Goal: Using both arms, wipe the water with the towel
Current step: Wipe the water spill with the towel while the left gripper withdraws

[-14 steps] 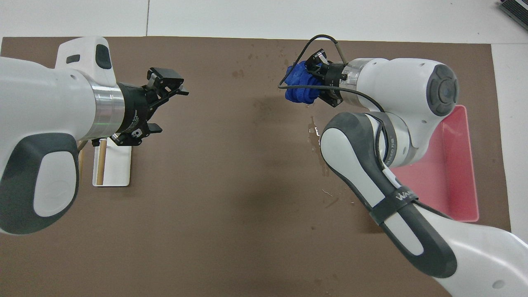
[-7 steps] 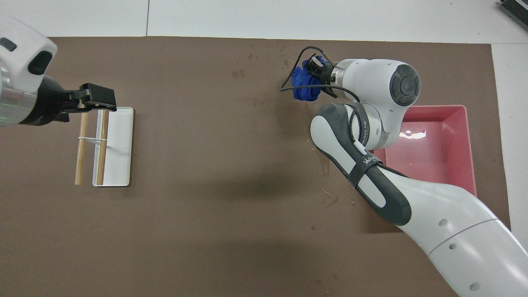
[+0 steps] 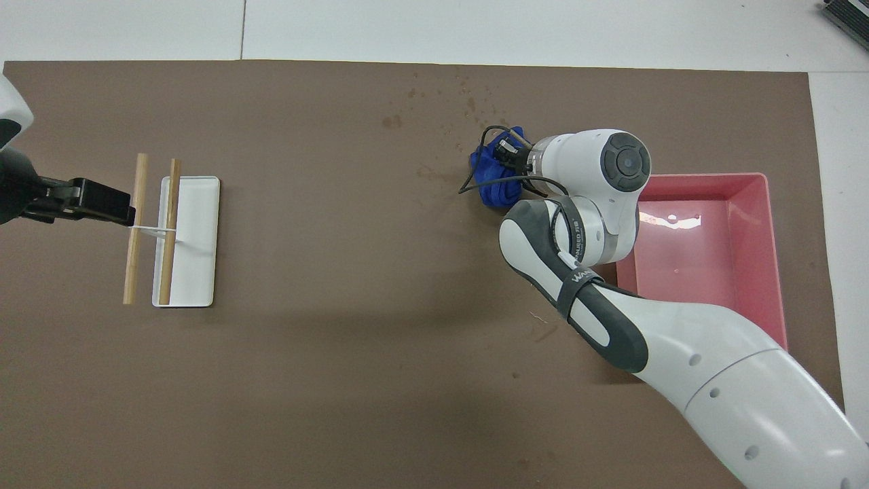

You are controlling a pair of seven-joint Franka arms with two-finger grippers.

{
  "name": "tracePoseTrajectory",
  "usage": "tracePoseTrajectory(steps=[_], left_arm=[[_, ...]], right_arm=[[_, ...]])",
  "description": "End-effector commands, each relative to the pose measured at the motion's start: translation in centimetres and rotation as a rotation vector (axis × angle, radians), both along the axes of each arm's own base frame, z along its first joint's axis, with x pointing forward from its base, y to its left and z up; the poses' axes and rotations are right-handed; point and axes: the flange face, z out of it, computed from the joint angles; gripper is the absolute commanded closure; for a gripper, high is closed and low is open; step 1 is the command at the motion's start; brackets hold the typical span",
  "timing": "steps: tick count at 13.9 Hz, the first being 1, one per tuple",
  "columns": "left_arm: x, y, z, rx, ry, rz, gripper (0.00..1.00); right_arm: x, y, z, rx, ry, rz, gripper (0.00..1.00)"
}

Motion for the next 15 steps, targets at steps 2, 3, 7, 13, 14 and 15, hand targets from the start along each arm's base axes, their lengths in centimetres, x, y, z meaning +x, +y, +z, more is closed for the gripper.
tracePoseTrajectory(steps=[2, 3, 7, 13, 14, 15], left_arm=[[-1.1, 1.0, 0.6, 0.029, 0.018, -0.020, 0.00], [-1.7, 1.2, 1.0, 0.034, 0.062, -0.020, 0.00], [-2.0, 1.3, 0.8, 0.031, 0.075, -0.026, 0.00], [-2.7, 2.9, 0.3, 0.029, 0.086, 0.014, 0.00], [-2.5, 2.7, 0.4, 0.028, 0.078, 0.011, 0.00], [-2.6, 2.5, 0.5, 0.029, 0.077, 0.008, 0.00]], right_arm=[[-5.1, -0.4, -2.0, -0.059, 0.172, 0.055, 1.00], [-6.3, -0.6, -2.4, -0.069, 0.202, 0.070, 1.00], [-10.0, -1.5, -1.9, -0.097, 0.331, 0.108, 1.00], [-15.7, -5.0, -0.6, -0.109, 0.529, 0.096, 1.00], [-16.5, -5.3, -0.4, -0.111, 0.537, 0.095, 1.00], [-17.6, -5.6, 0.2, -0.113, 0.536, 0.095, 1.00]])
